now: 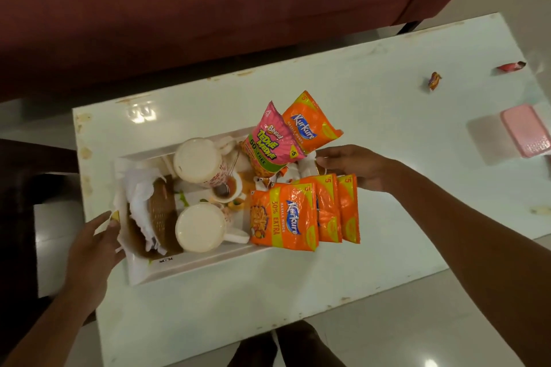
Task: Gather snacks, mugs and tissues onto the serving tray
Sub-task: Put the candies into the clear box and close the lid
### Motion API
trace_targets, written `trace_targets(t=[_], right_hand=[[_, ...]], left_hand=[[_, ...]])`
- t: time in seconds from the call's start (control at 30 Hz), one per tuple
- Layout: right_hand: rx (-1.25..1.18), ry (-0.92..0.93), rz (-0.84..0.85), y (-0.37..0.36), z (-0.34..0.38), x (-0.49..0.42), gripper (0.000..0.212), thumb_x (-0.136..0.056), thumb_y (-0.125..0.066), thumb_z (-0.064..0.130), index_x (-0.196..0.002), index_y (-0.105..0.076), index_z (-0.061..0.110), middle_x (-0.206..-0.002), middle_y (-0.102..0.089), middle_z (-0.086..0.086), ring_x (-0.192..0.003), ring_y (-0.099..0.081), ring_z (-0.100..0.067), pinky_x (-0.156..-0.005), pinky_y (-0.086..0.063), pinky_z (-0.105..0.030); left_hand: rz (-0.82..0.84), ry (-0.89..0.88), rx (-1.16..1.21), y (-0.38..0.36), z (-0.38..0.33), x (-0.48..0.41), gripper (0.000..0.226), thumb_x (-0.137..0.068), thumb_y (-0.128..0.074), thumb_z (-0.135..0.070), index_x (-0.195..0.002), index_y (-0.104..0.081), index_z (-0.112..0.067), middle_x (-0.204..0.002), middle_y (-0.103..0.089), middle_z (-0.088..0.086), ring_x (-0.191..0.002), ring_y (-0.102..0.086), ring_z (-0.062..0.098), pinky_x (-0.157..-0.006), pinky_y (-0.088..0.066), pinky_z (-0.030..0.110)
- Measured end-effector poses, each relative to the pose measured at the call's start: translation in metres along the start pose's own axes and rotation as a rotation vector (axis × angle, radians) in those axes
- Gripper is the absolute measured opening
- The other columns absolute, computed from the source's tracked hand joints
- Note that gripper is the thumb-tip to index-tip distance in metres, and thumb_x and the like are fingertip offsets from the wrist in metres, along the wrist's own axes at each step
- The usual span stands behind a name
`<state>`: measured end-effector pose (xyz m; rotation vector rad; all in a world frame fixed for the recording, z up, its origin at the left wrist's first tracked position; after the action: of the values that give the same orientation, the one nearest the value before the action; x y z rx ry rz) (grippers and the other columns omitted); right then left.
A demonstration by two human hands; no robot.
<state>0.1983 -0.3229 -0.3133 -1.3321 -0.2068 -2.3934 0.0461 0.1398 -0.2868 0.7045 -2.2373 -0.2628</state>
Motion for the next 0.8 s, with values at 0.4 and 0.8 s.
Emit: trace_targets(t=[0.4, 0.8], right_hand=[[-0.2, 0.099, 0.053, -0.003, -0.014, -0.01, 0.034, -0.084, -0.072, 0.022, -0.118, -0.068, 0.019, -0.116, -0.071, -0.01, -0.096, -0.072, -0.03, -0.069, -0.058, -0.036], [-0.129, 0.176, -0.015, 0.007, -0.011, 0.019, 0.041, -0.081, -0.074, 0.032, -0.121, -0.066, 0.021, -0.12, -0.069, -0.013, -0.105, -0.068, -0.035, -0.089, -0.054, -0.053]], left_hand=[[-0.076, 0.049, 0.087, 0.003, 0.002, -0.019, 0.036, -0.092, -0.066, -0.012, -0.128, -0.063, -0.011, -0.12, -0.066, 0.016, -0.109, -0.064, 0.033, -0.092, -0.051, 0.045], [-0.052, -0.01, 0.106, 0.007, -0.018, 0.004, 0.035, -0.091, -0.067, -0.013, -0.126, -0.065, -0.011, -0.119, -0.068, 0.02, -0.105, -0.066, 0.035, -0.092, -0.051, 0.046]])
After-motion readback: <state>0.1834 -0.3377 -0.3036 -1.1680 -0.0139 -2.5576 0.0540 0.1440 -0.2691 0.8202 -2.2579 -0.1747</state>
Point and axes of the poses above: each hand's wrist, its own x-axis away from the middle knuckle, its own y-axis out of the back of the hand, z = x × y, the point moved 8 cm from there along -x, towards the middle knuckle
